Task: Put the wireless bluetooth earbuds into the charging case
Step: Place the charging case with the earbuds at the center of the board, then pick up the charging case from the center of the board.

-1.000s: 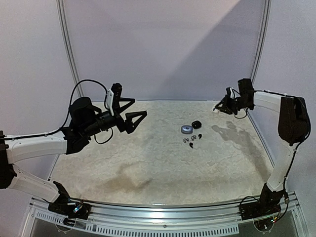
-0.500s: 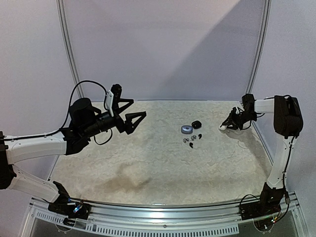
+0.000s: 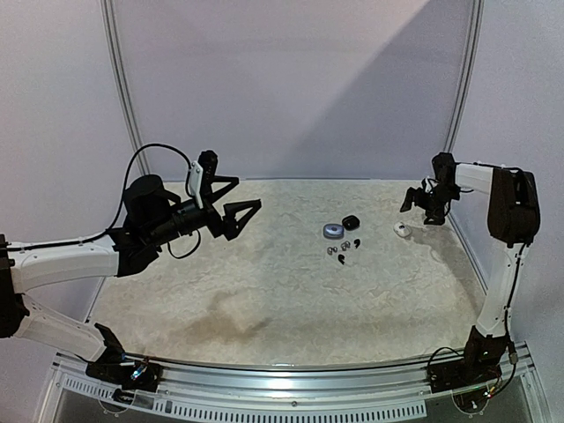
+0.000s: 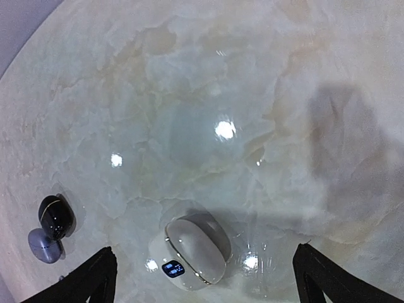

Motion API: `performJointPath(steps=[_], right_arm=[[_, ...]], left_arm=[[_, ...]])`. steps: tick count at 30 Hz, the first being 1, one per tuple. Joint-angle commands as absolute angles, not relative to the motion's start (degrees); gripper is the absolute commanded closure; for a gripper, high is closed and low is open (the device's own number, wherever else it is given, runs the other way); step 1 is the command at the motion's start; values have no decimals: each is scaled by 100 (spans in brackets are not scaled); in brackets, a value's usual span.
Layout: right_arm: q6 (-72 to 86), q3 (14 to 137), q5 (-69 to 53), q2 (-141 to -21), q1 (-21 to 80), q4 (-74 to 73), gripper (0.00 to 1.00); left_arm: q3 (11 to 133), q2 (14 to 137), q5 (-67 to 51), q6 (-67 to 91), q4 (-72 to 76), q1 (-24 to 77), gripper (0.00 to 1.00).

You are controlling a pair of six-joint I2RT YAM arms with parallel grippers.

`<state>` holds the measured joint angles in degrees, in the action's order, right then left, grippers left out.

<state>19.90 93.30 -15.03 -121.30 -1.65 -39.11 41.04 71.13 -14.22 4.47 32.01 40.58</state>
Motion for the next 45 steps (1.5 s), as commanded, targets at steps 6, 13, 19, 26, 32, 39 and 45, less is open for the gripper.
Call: performJointPath(steps=[6, 13, 19, 26, 32, 39, 45], right_arm=[[-3143, 9406, -1005, -11354, 2236, -3308, 1], [-4784, 10794, -2359, -12471, 2562, -4192, 3], [-4190, 12309, -1887, -13783, 2588, -4811, 4], [-4420, 12058, -1919, -14057, 2593, -5027, 1], [-4387, 12034, -1765, -14209, 2580, -5048, 3], [-4480, 12078, -1532, -14267, 2574, -5163, 17], [-4573, 12096, -1535, -14317, 2571, -5292, 42]], left_arm=[[4052, 7129, -1694, 64, 3258, 4175, 1], [4060, 7092, -1872, 9, 3102, 4184, 1], [4054, 7084, -1903, 9, 3063, 4192, 1], [4017, 7079, -1919, -110, 3024, 4192, 1], [4047, 7110, -1943, -81, 3055, 4201, 1], [4056, 7100, -1934, -98, 3018, 4208, 2], [4076, 7143, -1940, -117, 3069, 4219, 2]])
